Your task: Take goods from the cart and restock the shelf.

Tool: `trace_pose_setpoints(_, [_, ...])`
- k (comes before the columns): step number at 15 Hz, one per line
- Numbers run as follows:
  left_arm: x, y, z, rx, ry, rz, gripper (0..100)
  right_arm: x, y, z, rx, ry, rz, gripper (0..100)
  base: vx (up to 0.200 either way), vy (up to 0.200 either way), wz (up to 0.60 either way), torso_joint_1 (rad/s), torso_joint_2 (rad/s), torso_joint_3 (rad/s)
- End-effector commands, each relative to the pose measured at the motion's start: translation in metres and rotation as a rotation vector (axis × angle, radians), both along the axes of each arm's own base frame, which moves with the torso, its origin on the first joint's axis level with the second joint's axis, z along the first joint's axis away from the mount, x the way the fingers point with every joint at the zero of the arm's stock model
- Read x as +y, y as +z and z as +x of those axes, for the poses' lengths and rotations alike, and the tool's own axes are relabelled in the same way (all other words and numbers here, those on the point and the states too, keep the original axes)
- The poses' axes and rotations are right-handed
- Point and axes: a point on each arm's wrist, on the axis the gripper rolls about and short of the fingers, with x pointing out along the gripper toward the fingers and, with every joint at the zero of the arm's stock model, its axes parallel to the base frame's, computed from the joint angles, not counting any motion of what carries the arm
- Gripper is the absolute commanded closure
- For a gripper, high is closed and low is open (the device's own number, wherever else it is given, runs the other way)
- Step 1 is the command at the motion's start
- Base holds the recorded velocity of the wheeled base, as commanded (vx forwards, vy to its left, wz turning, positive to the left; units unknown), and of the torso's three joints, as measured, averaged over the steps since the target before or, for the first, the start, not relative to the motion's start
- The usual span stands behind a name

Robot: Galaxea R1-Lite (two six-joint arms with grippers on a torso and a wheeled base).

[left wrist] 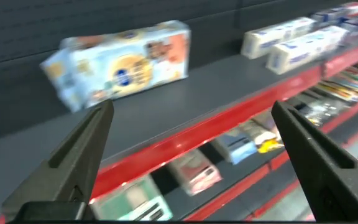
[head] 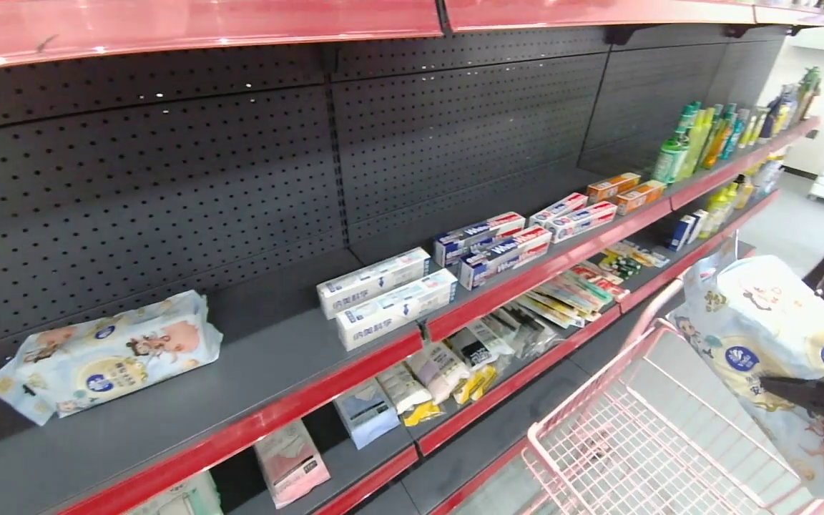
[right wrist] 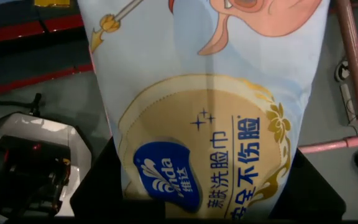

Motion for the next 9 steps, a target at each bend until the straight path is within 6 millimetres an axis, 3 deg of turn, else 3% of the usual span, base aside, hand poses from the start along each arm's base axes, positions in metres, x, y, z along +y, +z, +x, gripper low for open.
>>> trace_pose_setpoints(1, [0.0, 0.0, 0.0, 0.0, 0.001, 0.0, 0, 0.0, 0.001, -0.005, -0.011, 0.001, -0.001, 100, 0.0, 0.0, 0.6, -0.002, 0.0, 0.007])
trace_pose_setpoints(9, [0.0, 0.0, 0.0, -0.002, 0.001, 0.0, 0, 0.0, 0.006, -0.022, -0.067, -0.005, 0.0, 100, 0.0, 0.0, 0.6, 0.005, 0.0, 0.001])
